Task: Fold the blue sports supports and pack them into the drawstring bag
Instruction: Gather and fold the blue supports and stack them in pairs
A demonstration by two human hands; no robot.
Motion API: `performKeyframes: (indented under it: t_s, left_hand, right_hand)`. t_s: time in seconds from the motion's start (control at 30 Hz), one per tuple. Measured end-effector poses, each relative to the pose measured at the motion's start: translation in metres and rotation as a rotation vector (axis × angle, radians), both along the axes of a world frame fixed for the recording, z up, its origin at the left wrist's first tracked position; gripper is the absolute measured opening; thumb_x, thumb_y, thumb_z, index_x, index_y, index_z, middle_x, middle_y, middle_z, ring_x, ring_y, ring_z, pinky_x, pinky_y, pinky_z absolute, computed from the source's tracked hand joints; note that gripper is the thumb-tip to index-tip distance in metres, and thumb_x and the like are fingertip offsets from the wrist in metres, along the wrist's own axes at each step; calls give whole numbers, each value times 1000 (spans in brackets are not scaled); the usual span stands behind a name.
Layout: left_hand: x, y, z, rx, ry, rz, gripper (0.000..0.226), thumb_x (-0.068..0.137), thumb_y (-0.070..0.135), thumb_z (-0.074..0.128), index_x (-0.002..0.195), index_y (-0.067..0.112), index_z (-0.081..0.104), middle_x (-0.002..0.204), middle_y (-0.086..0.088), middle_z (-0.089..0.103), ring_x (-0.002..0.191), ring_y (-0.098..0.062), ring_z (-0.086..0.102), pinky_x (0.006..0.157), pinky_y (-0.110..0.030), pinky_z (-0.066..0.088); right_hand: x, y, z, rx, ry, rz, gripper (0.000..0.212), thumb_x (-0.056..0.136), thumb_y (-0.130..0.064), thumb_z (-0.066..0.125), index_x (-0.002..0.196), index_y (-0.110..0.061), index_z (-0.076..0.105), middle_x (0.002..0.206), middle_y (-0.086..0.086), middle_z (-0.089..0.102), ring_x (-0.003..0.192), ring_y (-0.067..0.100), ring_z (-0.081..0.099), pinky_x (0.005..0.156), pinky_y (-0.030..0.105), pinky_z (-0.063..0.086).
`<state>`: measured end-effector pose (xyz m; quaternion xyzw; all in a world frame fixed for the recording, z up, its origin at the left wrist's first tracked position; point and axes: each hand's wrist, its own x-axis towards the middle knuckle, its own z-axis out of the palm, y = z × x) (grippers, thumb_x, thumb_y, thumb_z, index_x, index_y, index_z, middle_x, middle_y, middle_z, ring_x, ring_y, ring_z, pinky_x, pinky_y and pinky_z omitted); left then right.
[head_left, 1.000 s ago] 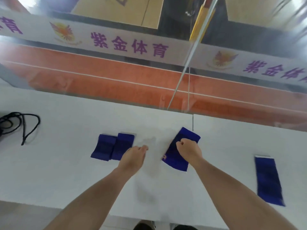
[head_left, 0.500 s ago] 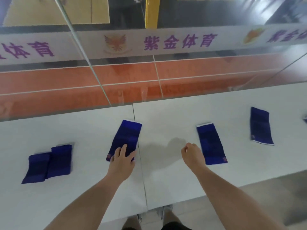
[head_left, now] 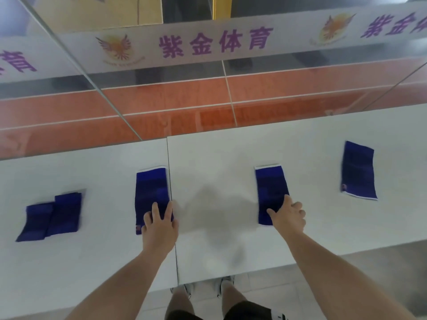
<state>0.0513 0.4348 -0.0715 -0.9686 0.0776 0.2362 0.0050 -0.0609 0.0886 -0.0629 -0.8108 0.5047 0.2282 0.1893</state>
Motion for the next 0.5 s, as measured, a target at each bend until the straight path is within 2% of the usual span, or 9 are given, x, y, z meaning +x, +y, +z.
performKeyframes:
  t_s: [0.13,0.27,0.33,0.4,0.5]
  left_hand:
    - [-6,-2,0,21,-18,-10,61,100,47,35,157,31,20,162,-14,17,138,-38,28,102,-55,41]
    - [-7,2,4,-26,7,9,62,101,46,35,158,28,17,163,-11,16,141,-36,26,107,-55,37]
    - [-5,4,8,-60,-1,-2,61,102,42,37,157,25,18,163,-10,18,141,-35,27,108,-53,37]
    - [-1,5,13,-129,-64,-85,60,100,36,46,154,19,27,159,-12,28,138,-35,34,104,-51,43]
    - [12,-3,26,-266,-109,-267,64,94,24,56,151,15,27,154,-11,31,136,-33,35,100,-47,50]
  right_hand:
    - [13,13,1,-2,-21,214,72,93,-36,63,152,-27,22,136,10,42,120,32,47,100,44,41]
    - [26,47,5,13,-88,449,76,85,-4,54,148,-33,23,122,2,46,102,25,53,92,40,40]
    - [34,65,10,74,-158,538,80,79,3,52,146,-31,25,116,0,49,97,24,55,90,39,44]
    - [45,76,17,71,-232,573,69,81,3,50,142,-25,35,115,-1,52,98,24,54,86,36,48]
    - [63,83,36,42,-307,615,37,88,4,45,116,-14,61,112,1,56,101,22,51,85,32,48]
